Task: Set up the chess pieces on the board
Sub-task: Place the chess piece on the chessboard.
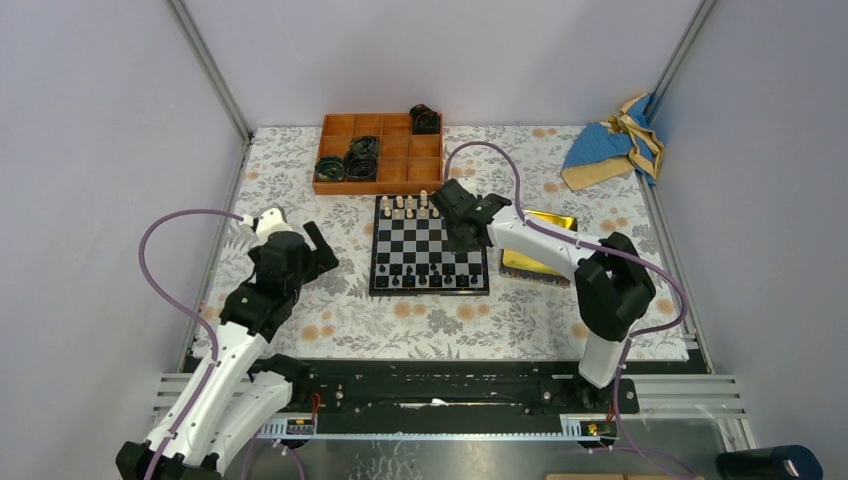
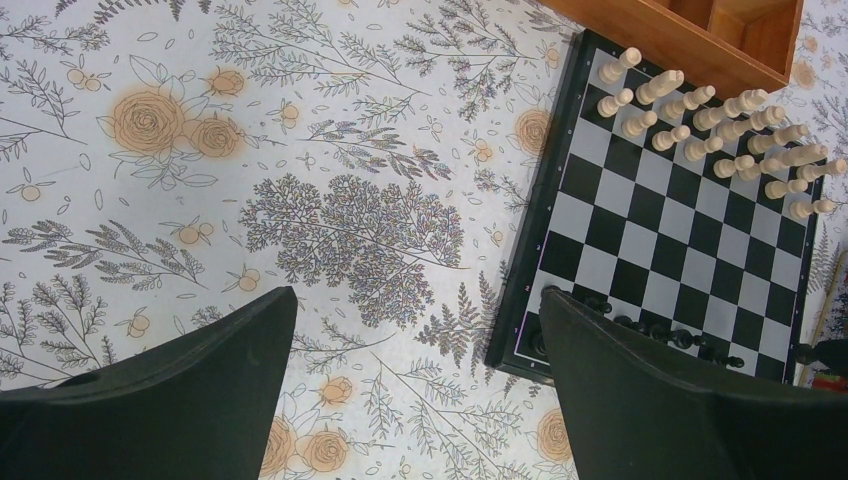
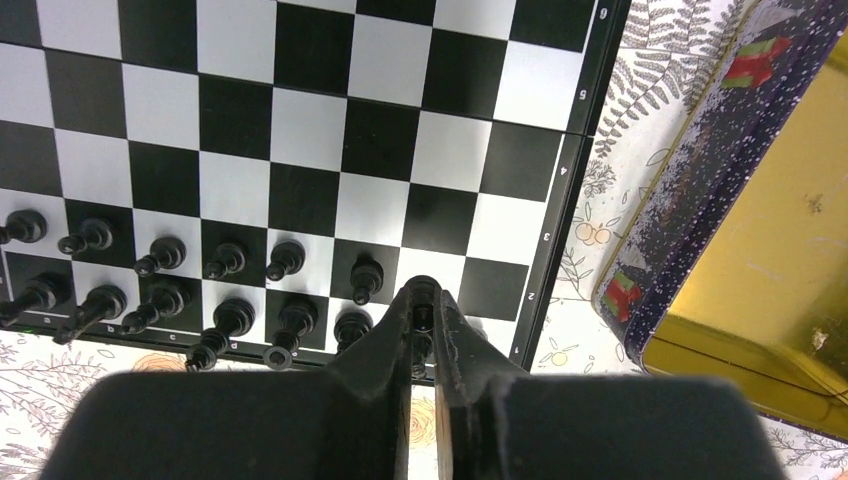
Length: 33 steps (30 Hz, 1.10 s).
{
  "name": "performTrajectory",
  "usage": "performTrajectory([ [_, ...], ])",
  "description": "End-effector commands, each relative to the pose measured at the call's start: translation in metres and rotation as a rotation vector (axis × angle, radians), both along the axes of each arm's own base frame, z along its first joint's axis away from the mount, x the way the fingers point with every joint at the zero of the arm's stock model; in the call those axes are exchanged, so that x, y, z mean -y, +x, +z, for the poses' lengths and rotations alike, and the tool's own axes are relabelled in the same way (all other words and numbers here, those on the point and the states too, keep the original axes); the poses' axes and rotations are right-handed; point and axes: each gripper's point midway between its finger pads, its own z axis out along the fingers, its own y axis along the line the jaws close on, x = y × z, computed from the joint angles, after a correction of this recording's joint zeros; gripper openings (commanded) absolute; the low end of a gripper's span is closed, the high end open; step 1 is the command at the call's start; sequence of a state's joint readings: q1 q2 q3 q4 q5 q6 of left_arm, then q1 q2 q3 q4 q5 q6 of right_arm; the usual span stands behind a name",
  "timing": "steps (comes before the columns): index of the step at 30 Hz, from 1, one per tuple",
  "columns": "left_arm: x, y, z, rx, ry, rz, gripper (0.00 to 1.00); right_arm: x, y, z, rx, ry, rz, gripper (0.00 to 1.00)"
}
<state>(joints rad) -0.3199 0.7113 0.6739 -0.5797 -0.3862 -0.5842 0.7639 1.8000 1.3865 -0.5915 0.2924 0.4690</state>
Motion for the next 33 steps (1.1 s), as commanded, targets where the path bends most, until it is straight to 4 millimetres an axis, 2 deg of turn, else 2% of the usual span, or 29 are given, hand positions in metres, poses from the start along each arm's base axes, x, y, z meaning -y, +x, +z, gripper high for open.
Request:
performTrajectory([
  [1,-0.003,0.004,0.004,0.034,0.020,0.006,0.99,-0.004,-0.007,-0.009,-0.022,0.006,0.006,0.00],
  [6,-0.003,0.004,0.004,0.033,0.022,0.007,0.99,0.000,-0.013,-0.024,-0.053,-0.010,0.005,0.00],
  [15,-0.002,0.005,0.002,0.025,0.023,0.007,0.99,0.000,-0.018,-0.037,-0.077,-0.007,0.009,0.00],
  [33,-0.002,0.005,-0.002,0.013,0.027,0.006,0.99,-0.004,-0.017,-0.049,-0.097,-0.016,0.023,0.00],
])
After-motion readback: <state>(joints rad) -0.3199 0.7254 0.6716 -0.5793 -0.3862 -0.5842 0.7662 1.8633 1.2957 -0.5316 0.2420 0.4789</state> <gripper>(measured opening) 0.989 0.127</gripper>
